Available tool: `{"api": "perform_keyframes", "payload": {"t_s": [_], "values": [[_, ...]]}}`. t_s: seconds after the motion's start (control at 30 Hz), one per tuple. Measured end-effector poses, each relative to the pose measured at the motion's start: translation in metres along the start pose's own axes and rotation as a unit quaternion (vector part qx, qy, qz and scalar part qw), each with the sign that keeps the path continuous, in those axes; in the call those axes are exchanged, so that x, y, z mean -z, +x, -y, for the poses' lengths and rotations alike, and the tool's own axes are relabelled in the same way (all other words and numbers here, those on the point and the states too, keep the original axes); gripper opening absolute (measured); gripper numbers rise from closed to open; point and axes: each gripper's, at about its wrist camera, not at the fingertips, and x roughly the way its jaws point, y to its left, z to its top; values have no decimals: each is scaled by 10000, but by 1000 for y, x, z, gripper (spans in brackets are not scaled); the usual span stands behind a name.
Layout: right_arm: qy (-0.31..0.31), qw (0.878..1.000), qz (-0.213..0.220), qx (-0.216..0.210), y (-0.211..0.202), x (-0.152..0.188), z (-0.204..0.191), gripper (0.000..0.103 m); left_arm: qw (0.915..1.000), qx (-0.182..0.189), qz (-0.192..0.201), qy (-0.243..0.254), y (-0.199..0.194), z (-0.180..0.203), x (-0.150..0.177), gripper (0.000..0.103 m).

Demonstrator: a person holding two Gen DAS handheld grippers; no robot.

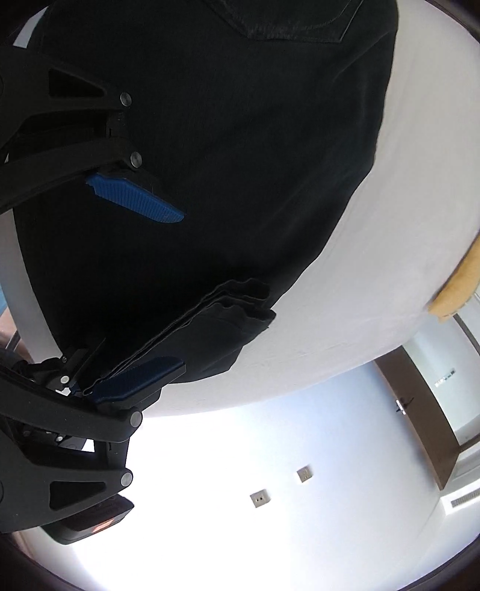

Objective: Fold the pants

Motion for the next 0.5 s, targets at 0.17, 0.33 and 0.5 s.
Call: {"api": "perform_keyframes", "payload": {"t_s": [0.17,0.33,0.5], "values": [[-198,9995,138,179,-8,4,-9,12,9992,227,-327,-55,16,11,-10,74],[-276,9991,277,158,-13,0,-16,12,9983,97,-561,122,34,23,-27,73],[-330,9988,331,123,-19,-5,-21,12,9963,14,-830,217,52,32,-35,23]]}}
